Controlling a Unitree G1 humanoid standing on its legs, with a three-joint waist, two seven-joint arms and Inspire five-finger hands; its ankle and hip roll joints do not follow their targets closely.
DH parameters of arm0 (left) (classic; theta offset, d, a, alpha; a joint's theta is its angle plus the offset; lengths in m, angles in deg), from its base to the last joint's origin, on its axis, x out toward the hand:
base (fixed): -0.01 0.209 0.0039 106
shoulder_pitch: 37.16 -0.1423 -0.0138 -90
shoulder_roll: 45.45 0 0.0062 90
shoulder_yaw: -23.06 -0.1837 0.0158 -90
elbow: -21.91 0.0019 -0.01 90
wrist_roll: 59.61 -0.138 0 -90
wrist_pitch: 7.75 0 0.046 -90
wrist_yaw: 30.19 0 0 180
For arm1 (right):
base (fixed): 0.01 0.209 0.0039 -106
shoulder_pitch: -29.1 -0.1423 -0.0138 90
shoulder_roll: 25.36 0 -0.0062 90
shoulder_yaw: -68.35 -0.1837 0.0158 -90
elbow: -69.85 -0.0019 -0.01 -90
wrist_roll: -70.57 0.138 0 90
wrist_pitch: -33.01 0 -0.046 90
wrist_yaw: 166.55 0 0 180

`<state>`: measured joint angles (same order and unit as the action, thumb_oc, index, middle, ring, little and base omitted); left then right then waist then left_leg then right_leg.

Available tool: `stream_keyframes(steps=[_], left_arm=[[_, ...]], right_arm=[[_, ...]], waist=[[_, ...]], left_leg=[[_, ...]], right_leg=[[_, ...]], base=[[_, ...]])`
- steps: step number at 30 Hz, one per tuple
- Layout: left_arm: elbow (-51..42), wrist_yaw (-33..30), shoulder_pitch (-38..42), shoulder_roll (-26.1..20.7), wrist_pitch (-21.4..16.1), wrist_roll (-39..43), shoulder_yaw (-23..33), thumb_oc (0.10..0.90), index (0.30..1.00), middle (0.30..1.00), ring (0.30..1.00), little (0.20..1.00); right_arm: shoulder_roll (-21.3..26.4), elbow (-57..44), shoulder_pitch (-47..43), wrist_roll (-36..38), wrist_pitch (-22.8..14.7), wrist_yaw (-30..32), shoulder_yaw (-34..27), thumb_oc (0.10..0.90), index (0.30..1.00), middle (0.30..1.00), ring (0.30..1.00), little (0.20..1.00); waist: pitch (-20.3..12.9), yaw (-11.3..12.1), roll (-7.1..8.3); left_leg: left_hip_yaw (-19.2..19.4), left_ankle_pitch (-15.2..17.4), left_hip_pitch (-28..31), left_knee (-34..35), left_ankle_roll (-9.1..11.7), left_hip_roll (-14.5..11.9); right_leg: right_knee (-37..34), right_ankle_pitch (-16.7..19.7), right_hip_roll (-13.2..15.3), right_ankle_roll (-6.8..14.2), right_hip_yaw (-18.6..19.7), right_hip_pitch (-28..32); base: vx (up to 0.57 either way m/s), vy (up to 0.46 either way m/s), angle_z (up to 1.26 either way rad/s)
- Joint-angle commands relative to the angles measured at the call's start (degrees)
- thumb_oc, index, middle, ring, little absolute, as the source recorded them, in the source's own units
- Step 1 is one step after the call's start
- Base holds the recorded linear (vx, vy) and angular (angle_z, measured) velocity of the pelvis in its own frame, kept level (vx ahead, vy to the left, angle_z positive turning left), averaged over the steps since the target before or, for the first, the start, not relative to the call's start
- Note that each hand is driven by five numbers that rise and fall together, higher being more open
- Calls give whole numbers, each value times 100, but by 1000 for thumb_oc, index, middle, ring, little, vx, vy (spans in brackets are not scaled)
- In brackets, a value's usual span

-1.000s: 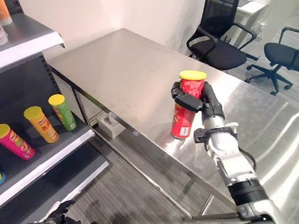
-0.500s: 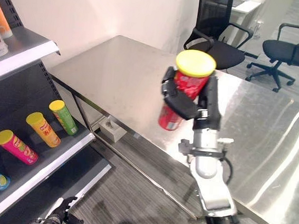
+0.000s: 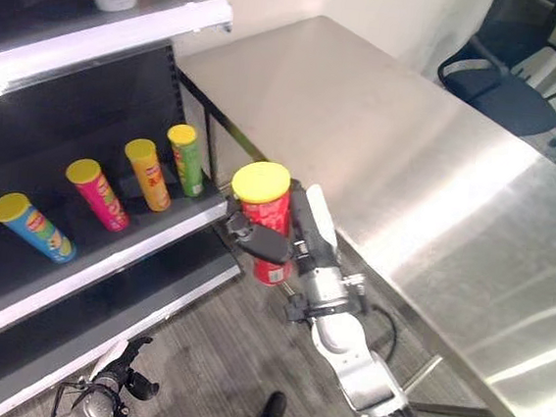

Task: Put the goods on the table back onto the shelves and tidy them up.

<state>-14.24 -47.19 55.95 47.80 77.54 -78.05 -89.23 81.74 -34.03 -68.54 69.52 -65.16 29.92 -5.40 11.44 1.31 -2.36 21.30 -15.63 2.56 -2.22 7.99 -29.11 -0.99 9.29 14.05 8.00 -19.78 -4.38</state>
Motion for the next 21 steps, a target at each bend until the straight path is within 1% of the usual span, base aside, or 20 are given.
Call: stream_keyframes(steps=[1,3,4,5,6,7,8,9,10,11,12,13,14,15,16,17,18,19,20,21], left_arm=[[-380,-376,197,-580,-264,-390,-197,800,900,900,900,900],[-318,-428,354,-545,-239,-420,-301,800,900,900,900,900],[-343,-429,495,-603,-249,-373,-314,800,900,900,900,900],[-340,-429,500,-607,-250,-372,-314,800,900,900,900,900],[-428,-471,617,-758,-274,-381,-323,800,900,900,900,900],[-495,-488,634,-819,-275,-288,-260,800,900,900,900,900],[-467,-569,611,-845,-203,-116,-120,800,900,900,900,900],[-443,-553,602,-822,-194,-122,-115,800,900,900,900,900],[-441,-553,601,-819,-194,-122,-117,800,900,900,900,900],[-403,-463,521,-815,-187,-154,-95,800,900,900,900,900],[-411,-461,517,-813,-185,-155,-98,800,900,900,900,900],[-430,-410,484,-830,-204,-196,-114,800,900,900,900,900],[-478,-247,404,-898,-214,-337,-178,800,900,900,900,900],[-487,-239,393,-899,-211,-339,-182,800,900,900,900,900],[-560,-129,303,-929,-205,-385,-152,800,900,900,900,900],[-501,-134,279,-910,-170,-373,-87,800,900,900,900,900],[-378,-178,263,-849,-133,-358,-4,800,900,900,900,900],[-337,-202,261,-799,-166,-383,5,800,900,900,900,900],[-314,-215,230,-756,-156,-410,49,800,900,900,900,900],[-314,-216,227,-756,-156,-411,48,800,900,900,900,900]], right_arm=[[-438,-519,-590,-74,-730,256,-19,400,300,300,300,300],[-469,-439,-665,-144,-723,384,-127,400,300,300,300,300],[-572,-402,-692,-290,-598,484,-219,400,300,300,300,300],[-577,-404,-694,-293,-594,486,-221,400,300,300,300,300],[-716,-371,-791,-339,-583,503,-164,400,300,300,300,300],[-766,-374,-850,-352,-572,524,-105,400,300,300,300,300],[-860,-447,-838,-343,-592,561,-46,400,300,300,300,300],[-821,-530,-760,-389,-598,544,-108,400,300,300,300,300],[-818,-540,-751,-389,-592,541,-111,400,300,300,300,300],[-841,-593,-666,-437,-598,554,-182,400,300,300,300,300],[-836,-605,-654,-438,-597,553,-188,400,300,300,300,300],[-842,-618,-598,-417,-641,533,-210,400,300,300,300,300],[-790,-643,-381,-345,-717,431,-277,400,300,300,300,300],[-787,-652,-362,-339,-720,422,-285,400,300,300,300,300],[-732,-644,-90,-233,-780,353,-403,400,300,300,300,300],[-732,-600,46,-140,-826,345,-427,400,300,300,300,300],[-729,-577,142,-106,-837,352,-444,400,300,300,300,300],[-746,-642,272,-71,-913,385,-474,400,300,300,300,300],[-753,-682,359,-39,-928,354,-500,400,300,300,300,300],[-754,-688,366,-38,-926,352,-501,400,300,300,300,300]], waist=[[-376,216,136],[-378,209,108],[-311,179,161],[-322,188,189],[-203,203,228],[-150,222,227],[-85,161,125],[-10,45,157],[-13,78,167],[7,53,92],[31,62,102],[22,47,58],[47,-24,-3],[34,-19,0],[19,-67,5],[5,-91,2],[11,-95,25],[0,-77,78],[-24,-88,143],[-4,-91,137]], left_leg=[[-600,452,-362,-8,539,-121],[-585,1143,-727,-140,609,150],[-571,1446,-898,-171,491,538],[-553,1448,-909,-173,477,568],[-407,1497,-965,-58,303,939],[-316,1510,-920,51,206,1074],[-206,1589,-713,330,59,1282],[-89,1428,-664,506,-73,1469],[-47,1406,-629,555,-73,1483],[-2,1493,-545,699,-200,1633],[67,1386,-582,695,-225,1628],[56,1489,-563,721,-260,1698],[88,1510,-647,722,-406,1901],[89,1524,-644,722,-400,1899],[109,1401,-785,722,-533,2095],[40,1407,-804,722,-573,2179],[2,1442,-802,722,-604,2260],[-67,1460,-801,722,-607,2344],[-135,1460,-780,722,-602,2397],[-141,1463,-753,722,-600,2392]], right_leg=[[246,-992,665,322,678,149],[-26,-587,1133,536,608,248],[-19,218,1500,632,705,64],[-39,245,1529,641,723,44],[40,1097,1781,690,693,-244],[108,1410,1869,695,576,-381],[335,1253,1658,663,521,-512],[515,1032,1417,524,745,-697],[570,1002,1423,524,802,-751],[813,204,761,431,956,-790],[852,235,765,346,916,-848],[1030,-164,481,323,904,-818],[1624,-941,-186,158,938,-854],[1692,-999,-181,149,945,-883],[2093,-1318,-808,69,1252,-931],[2360,-1445,-1110,28,1526,-965],[2506,-1479,-1244,-40,1730,-1011],[2128,-1696,-1311,-223,1853,-782],[1696,-1712,-1361,-282,1973,-552],[1650,-1693,-1366,-283,1967,-501]], base=[[8,537,66],[70,665,86],[50,566,103],[8,625,85],[-15,413,41],[39,743,10],[-10,663,13],[-6,529,-5],[-16,517,-18],[-21,301,-3],[5,448,-32],[-108,366,-42],[-36,380,-64],[-199,379,-49],[-162,198,-32],[-203,244,4],[-83,103,58],[-35,18,53],[0,-19,6],[26,-120,4]])
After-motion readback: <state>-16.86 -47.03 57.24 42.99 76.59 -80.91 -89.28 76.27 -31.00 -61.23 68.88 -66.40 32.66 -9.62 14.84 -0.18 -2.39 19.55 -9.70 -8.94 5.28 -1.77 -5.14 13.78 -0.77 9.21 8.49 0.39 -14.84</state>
